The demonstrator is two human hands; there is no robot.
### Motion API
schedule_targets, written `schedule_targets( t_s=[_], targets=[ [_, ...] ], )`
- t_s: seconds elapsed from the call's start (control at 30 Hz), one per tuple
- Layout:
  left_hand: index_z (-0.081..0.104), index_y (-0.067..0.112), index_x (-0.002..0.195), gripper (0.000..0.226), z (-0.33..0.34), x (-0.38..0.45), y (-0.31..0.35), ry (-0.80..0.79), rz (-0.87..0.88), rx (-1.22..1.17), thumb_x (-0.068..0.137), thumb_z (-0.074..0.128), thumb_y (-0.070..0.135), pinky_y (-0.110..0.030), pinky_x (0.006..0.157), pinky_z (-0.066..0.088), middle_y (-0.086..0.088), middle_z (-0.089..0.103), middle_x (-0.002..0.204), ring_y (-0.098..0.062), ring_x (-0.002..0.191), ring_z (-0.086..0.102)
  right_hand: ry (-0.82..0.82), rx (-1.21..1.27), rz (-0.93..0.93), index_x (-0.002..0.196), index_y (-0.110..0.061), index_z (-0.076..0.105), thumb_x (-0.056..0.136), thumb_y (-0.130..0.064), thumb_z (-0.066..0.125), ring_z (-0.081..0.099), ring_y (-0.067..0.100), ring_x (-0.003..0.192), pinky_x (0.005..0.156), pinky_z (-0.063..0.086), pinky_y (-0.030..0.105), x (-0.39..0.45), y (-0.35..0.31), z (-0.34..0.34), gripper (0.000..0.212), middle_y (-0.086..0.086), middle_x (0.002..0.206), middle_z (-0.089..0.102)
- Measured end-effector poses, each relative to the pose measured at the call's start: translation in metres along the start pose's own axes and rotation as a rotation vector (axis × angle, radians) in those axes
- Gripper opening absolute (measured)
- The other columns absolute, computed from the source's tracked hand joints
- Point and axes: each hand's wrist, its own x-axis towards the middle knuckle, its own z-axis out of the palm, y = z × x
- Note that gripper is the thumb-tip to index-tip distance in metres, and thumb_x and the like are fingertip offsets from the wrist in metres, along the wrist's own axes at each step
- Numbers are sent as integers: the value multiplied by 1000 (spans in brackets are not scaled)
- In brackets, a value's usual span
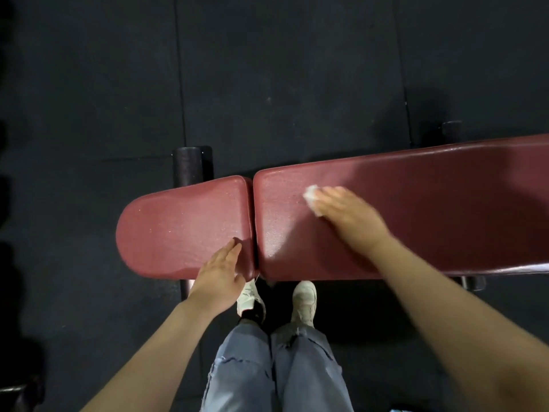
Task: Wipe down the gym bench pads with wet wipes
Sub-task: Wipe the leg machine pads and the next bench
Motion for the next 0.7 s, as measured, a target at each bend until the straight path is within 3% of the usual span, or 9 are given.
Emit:
schedule_targets(
  t_s=[0.07,0.13,0.2,0.27,0.37,0.47,0.53,0.6,0.7],
  targets=[
    [13,22,159,70,6,-4,5,9,1,-25,98,48,26,-41,123,16,5,7,166,-18,152,12,101,-123,232,135,-13,58,89,-4,36,55,34,122,106,37,46,-52,53,-34,51,10,139,57],
    [13,22,159,71,12,-8,11,18,-8,-54,98,49,25,-39,123,16,4,8,166,-18,152,13,216,-97,615,125,-7,60,80,8,39,57,41,104,96,40,49,-104,87,-71,52,18,123,62],
    [14,21,159,71,18,-13,18,29,-28,-89,97,49,23,-39,123,17,4,9,166,-18,152,13,306,-97,970,125,-3,54,77,12,40,53,43,102,96,42,53,-123,98,-84,53,21,121,58],
    [15,19,158,70,23,-18,22,49,-43,-125,98,49,21,-37,123,16,3,10,166,-18,152,13,412,-27,1120,127,-1,54,79,7,36,52,42,109,102,39,51,-100,79,-65,52,22,124,57],
    [18,18,158,69,30,-24,20,91,-67,-156,98,51,19,-34,123,17,3,12,166,-18,152,15,364,109,934,131,-1,55,88,-3,32,54,36,117,105,37,42,-29,1,-16,49,21,129,58],
    [19,19,158,70,35,-28,15,99,-101,-169,96,52,14,-35,122,21,5,13,165,-19,151,17,-19,285,500,130,-12,57,86,-4,28,53,12,122,104,39,39,17,-96,17,53,7,131,58],
    [19,19,158,71,39,-31,12,92,-113,-170,95,51,13,-34,122,21,5,14,165,-19,151,18,-255,154,80,149,-13,39,80,9,24,24,17,147,122,15,35,20,-129,24,73,6,157,34],
    [18,20,158,71,45,-35,10,74,-115,-172,96,52,15,-35,122,21,5,15,165,-18,151,18,-247,126,-131,152,-15,32,85,10,26,13,18,150,123,1,30,7,-100,25,72,2,161,23],
    [17,20,158,71,53,-41,11,58,-106,-187,96,52,17,-35,122,20,4,14,165,-17,151,16,-70,100,-36,143,-18,50,96,-1,39,37,18,141,119,17,31,-37,-21,1,52,2,152,43]
  ],
)
